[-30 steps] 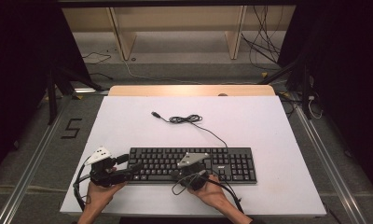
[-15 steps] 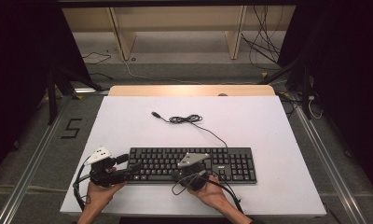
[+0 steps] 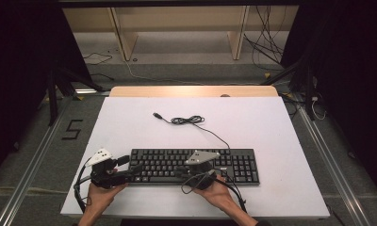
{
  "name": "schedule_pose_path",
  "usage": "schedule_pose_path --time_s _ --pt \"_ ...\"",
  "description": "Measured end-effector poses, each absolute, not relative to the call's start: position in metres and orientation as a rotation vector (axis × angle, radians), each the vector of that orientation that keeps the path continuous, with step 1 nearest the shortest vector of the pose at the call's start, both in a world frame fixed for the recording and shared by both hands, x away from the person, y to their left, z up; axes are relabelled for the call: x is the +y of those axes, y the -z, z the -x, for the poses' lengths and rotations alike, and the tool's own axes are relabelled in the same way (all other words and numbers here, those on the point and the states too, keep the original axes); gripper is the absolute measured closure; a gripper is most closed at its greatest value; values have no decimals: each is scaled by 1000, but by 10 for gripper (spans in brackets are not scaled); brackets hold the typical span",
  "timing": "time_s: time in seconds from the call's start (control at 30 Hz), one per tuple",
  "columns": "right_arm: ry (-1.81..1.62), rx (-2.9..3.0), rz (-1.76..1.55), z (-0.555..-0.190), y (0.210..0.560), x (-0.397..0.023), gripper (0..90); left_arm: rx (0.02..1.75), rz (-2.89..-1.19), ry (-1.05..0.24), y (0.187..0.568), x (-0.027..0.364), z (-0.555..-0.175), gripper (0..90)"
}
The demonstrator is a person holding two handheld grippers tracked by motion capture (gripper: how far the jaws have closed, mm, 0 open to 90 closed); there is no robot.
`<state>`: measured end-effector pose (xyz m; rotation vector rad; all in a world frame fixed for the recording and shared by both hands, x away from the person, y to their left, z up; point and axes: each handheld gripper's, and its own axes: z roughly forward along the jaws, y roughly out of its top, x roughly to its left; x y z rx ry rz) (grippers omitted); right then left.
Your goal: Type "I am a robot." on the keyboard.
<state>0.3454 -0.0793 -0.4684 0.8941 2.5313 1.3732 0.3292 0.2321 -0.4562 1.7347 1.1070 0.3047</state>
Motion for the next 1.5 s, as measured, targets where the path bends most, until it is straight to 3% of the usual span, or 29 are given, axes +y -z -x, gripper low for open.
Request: schedule_pose_path --time_s 0.27,0.5,0.8,1.07,1.2,1.5 --pt "-1402 2495 -936 -346 463 -92 581 1124 -1737 -309 457 231 -331 292" --pt "-1430 2453 -962 -344 458 -103 433 1158 -1747 -315 460 231 -336 353" --pt "-1444 2402 -992 -340 452 -118 355 1170 -1789 -302 464 230 -341 521" --pt "-1446 2381 -1011 -335 450 -127 311 1156 -1861 -289 469 224 -345 771" --pt "-1447 2374 -1011 -332 450 -131 301 1156 -1896 -287 472 220 -347 855" --pt "-1450 2372 -1015 -330 450 -132 296 1168 -1934 -281 478 216 -352 889"
